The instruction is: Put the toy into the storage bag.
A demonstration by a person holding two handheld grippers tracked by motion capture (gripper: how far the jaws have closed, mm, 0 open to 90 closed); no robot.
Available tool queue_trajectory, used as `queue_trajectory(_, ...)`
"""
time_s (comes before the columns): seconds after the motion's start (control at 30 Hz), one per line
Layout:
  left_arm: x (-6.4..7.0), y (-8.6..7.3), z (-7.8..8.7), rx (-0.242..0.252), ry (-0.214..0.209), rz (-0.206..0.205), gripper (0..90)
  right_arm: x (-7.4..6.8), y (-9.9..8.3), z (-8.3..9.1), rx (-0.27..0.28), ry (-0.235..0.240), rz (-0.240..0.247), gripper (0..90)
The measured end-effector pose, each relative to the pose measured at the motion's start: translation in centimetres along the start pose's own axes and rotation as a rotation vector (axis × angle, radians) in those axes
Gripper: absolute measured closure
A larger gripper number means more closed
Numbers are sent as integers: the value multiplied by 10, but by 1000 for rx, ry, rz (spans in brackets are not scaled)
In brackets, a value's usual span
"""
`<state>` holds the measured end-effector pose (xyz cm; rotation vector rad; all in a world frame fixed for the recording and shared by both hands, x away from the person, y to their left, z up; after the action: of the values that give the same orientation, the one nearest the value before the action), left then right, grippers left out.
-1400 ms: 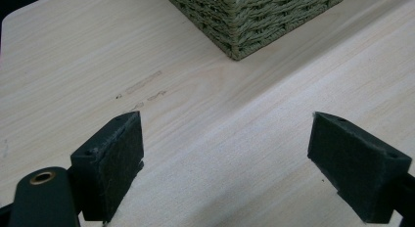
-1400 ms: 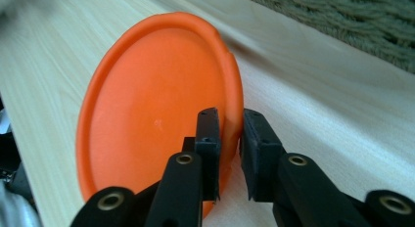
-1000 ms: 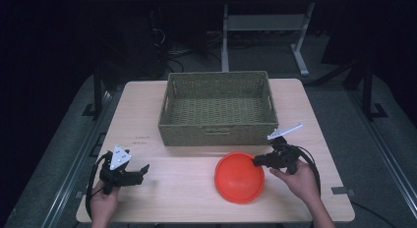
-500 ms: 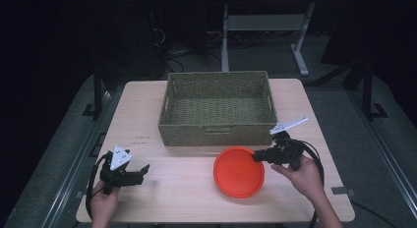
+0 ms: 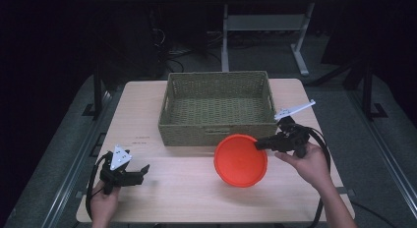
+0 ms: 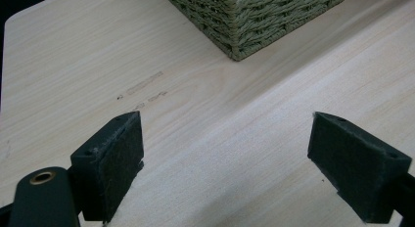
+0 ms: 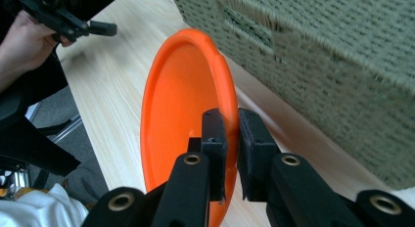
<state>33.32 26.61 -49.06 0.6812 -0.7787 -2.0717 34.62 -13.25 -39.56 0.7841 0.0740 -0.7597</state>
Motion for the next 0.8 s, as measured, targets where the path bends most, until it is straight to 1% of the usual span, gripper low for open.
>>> queue_trajectory(0.03, 0, 0, 0, -2, 0, -2, 128, -1, 2, 1, -2, -1, 0, 824)
queue_trajectory(0.07, 1, 0, 0, -2, -1, -2, 128, -1, 8, 4, 1, -4, 5, 824)
queue_trajectory(0.13, 1, 0, 0, -4, -2, -1, 128, -1, 11, 5, 3, -2, 12, 824)
queue_trajectory(0.17, 0, 0, 0, -3, -2, -2, 128, -2, 16, 7, 2, -1, 10, 824)
queue_trajectory(0.2, 0, 0, 0, -3, -2, -2, 128, -2, 16, 7, 2, -1, 10, 824)
queue_trajectory(0.3, -1, 0, 0, -2, 2, 5, 128, -1, 24, 9, -2, -4, 16, 824)
queue_trajectory(0.37, -1, -1, 1, -4, 5, 1, 128, -2, 28, 11, -1, -4, 17, 824)
queue_trajectory(0.47, -2, -1, 1, -3, 4, 5, 128, -4, 40, 16, 9, 0, 21, 824)
queue_trajectory(0.5, -2, -1, 1, -3, 4, 5, 128, -4, 40, 16, 9, 0, 21, 824)
queue_trajectory(0.57, -1, -1, 1, -4, 5, 2, 128, -5, 46, 18, 12, -5, 25, 824)
queue_trajectory(0.6, -1, -1, 1, -4, 4, 2, 128, -6, 52, 21, 15, -5, 36, 824)
queue_trajectory(0.67, -1, -1, 1, -4, 5, 2, 128, -7, 54, 22, 15, -4, 34, 824)
queue_trajectory(0.8, -2, -1, 1, 0, 3, 12, 128, -7, 64, 29, 25, -10, 44, 823)
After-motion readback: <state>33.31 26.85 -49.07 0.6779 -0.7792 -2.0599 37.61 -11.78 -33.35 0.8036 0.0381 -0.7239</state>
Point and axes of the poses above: each handheld gripper's, and its own axes: z roughly backward along the jaws, y roughly out of its top, x roughly to its right, the point moved 9 cm from there along -z, roughly forward along the jaws, and after that the axes turned 4 degrees about -x, right-handed, at the moved point
